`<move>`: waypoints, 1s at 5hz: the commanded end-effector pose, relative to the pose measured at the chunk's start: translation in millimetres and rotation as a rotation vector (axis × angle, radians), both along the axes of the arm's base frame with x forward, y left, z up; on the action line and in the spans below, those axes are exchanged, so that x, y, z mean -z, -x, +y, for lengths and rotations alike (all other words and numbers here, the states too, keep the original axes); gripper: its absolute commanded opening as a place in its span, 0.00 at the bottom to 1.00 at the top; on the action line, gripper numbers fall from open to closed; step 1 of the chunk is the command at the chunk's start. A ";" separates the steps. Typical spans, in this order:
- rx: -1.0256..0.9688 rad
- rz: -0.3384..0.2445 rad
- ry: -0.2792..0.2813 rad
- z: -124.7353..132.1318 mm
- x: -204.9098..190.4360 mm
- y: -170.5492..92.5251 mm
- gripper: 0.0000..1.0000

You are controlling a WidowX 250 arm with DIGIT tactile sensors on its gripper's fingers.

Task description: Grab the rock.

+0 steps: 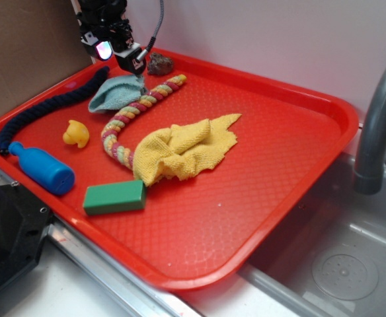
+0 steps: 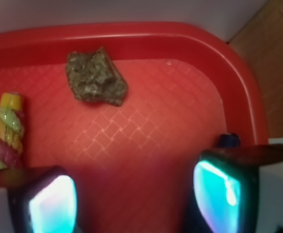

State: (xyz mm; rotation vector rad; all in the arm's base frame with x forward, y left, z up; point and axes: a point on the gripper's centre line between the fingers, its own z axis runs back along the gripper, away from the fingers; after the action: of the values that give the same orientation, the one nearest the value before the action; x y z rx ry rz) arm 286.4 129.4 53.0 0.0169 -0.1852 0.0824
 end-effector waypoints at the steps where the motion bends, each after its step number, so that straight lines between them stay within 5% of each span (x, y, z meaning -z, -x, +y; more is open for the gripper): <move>1: 0.036 -0.008 -0.022 4.8 13.3 -42.3 1.00; 5: 0.131 0.010 -0.020 -14.9 18.0 -57.1 1.00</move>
State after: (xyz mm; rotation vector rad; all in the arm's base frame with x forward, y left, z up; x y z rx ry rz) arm 333.2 108.0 17.7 0.0056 -0.1265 -0.0586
